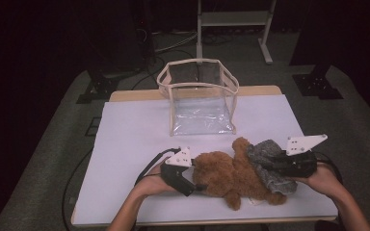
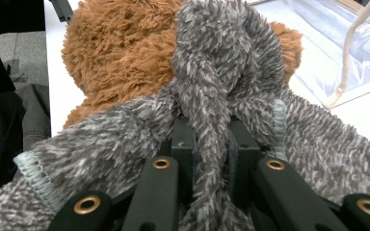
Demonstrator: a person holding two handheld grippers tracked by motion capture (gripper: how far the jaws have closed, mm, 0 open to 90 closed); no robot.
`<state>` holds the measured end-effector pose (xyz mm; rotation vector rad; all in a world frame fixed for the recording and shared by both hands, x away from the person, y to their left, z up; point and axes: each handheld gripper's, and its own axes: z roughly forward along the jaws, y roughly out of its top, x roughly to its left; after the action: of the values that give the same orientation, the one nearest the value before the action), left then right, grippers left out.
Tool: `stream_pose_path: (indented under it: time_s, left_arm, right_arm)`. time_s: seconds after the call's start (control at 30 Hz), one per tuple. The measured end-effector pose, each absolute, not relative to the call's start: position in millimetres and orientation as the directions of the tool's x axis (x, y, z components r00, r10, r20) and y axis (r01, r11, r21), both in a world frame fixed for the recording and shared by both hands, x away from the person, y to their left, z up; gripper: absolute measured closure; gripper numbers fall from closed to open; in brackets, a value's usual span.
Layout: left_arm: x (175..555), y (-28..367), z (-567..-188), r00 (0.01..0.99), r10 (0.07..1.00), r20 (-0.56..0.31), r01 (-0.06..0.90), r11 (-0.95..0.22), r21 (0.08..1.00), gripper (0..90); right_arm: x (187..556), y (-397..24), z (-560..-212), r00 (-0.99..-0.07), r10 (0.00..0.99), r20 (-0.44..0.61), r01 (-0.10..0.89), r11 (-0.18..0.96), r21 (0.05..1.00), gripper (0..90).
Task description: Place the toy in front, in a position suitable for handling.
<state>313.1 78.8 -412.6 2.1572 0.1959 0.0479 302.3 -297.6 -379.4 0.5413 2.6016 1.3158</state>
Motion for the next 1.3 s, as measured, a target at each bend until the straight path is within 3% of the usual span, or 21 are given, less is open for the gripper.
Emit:
stream_pose_path:
  time_s: [0.5,0.67,0.73,0.87,1.3]
  left_arm:
    - [324,68,-423,0.981,0.16,-0.111,0.18,-0.527,0.831,7.1]
    - [324,65,-425,0.982,0.15,-0.117,0.177,-0.498,0.849,18.9]
    - [323,66,-423,0.981,0.155,-0.119,0.18,-0.479,0.859,34.3]
    - [323,71,-410,0.981,0.152,-0.122,0.175,-0.406,0.897,42.1]
    - [318,82,-377,0.988,0.142,-0.056,0.113,-0.438,0.892,45.8]
  right_arm:
    - [301,-299,-383,-0.92,0.391,0.027,0.248,0.527,0.813,76.8]
    - [302,-298,-384,-0.919,0.393,0.035,0.253,0.521,0.815,76.8]
    - [303,-297,-386,-0.917,0.396,0.054,0.266,0.504,0.822,76.8]
    - [303,-293,-385,-0.915,0.397,0.068,0.273,0.484,0.831,76.8]
    - [310,-256,-380,-0.937,0.339,0.085,0.236,0.436,0.869,76.8]
